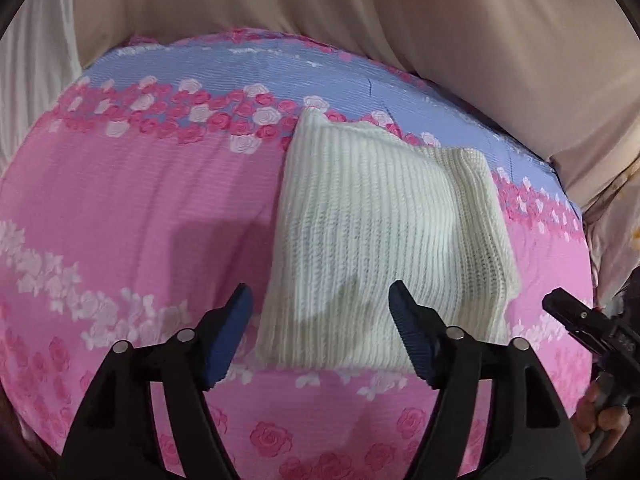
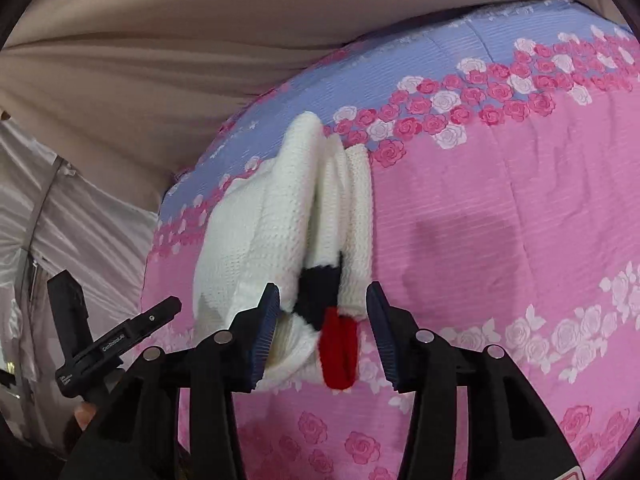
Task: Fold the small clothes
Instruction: 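Lay the folded sweater flat and open both grippers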
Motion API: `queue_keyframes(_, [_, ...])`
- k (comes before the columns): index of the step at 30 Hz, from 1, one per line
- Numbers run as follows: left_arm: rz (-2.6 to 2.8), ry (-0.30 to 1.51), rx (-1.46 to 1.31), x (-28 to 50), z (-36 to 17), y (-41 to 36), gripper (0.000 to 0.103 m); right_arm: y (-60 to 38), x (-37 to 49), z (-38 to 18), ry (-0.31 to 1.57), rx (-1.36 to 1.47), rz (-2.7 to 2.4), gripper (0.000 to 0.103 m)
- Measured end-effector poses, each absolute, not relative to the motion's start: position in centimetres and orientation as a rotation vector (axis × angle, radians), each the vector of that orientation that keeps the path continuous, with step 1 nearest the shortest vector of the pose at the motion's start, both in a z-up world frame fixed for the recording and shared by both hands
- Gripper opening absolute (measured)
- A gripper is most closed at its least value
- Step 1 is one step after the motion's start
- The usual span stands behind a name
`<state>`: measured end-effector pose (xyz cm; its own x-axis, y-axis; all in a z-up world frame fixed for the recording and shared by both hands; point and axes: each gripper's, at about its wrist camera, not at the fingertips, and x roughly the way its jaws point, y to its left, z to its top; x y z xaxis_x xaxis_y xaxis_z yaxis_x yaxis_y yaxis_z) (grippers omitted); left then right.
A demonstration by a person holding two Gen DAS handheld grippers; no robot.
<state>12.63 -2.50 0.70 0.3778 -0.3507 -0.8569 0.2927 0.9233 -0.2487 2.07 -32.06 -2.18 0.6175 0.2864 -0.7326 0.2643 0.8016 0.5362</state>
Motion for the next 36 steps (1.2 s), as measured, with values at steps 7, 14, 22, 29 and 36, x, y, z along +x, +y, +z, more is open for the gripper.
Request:
queue_keyframes(7, [-0.314,1.211,-0.059,12.3,-3.6,-3.1,0.071,-25.1,4.3,-3.0,1.022,0.456,0.079,0.012])
queue_keyframes(14, [-0.295,1.275,-0.029,12.9,-6.3,-1.6,0.072,-26.7,5.3,-8.0,1.149,0.459,-0.03,0.0])
queue_keyframes(22, [-0.297,1.245,0.072,12.3,-5.1,-3.0,0.07,-25.0,4.9,-8.6,1.169,0.344,-0.106,0.0])
queue_keyframes(29, [-0.313,1.181,0.159,10.6,-3.0,-3.1,0.07,-23.9,3.0,-5.5,1.114,0.376,-0.172,0.004])
queue_keyframes(36, [-0.366,1.082,0.21,9.0,-0.6,-2.2,0.071,-22.8,-0.4,-3.5,1.053,0.435,-0.302,0.009])
